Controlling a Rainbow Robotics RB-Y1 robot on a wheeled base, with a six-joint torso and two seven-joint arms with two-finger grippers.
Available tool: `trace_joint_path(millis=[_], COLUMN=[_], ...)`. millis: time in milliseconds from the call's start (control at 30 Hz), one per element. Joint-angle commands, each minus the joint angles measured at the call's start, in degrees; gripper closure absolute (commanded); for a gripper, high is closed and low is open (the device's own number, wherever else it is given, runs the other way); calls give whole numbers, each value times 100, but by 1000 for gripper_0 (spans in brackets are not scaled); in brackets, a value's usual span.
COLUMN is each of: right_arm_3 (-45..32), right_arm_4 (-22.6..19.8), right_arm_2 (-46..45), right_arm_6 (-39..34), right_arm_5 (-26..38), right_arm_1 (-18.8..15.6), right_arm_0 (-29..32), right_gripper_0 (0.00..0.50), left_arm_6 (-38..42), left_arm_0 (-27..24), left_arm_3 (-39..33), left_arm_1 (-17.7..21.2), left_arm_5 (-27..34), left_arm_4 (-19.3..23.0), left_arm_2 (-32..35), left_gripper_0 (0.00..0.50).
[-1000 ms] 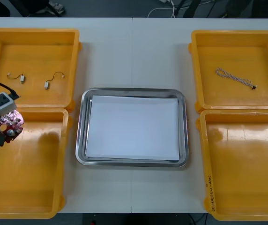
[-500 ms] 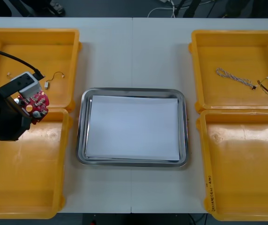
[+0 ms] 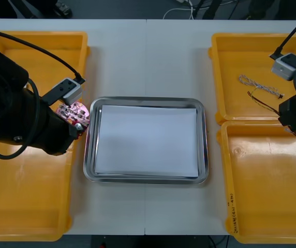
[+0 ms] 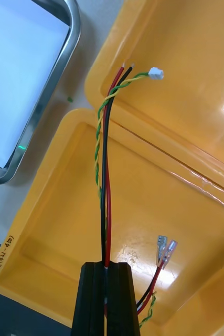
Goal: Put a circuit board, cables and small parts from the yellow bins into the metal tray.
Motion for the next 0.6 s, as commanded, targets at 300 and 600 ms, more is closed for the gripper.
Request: trace_joint_path(millis=[300,600], right_arm_3=[-155,-216], right_arm_4=[12,56], right_arm_2=[543,754], right_arm_6=[403,500], right_arm_5=[10,10], right_arm_1=[-76,187], right_arm_0=[-614,-746], right_gripper_0=[500,500], left_arm_6=[765,800], left_arm_0=[-549,-664], left_arm_3=[-164,223], left_arm_1=[-225,-340], left_arm_5=[36,-136], left_arm_4=[-275,-661], left_arm_2=[-1192,-1816], left_gripper_0=[498,500])
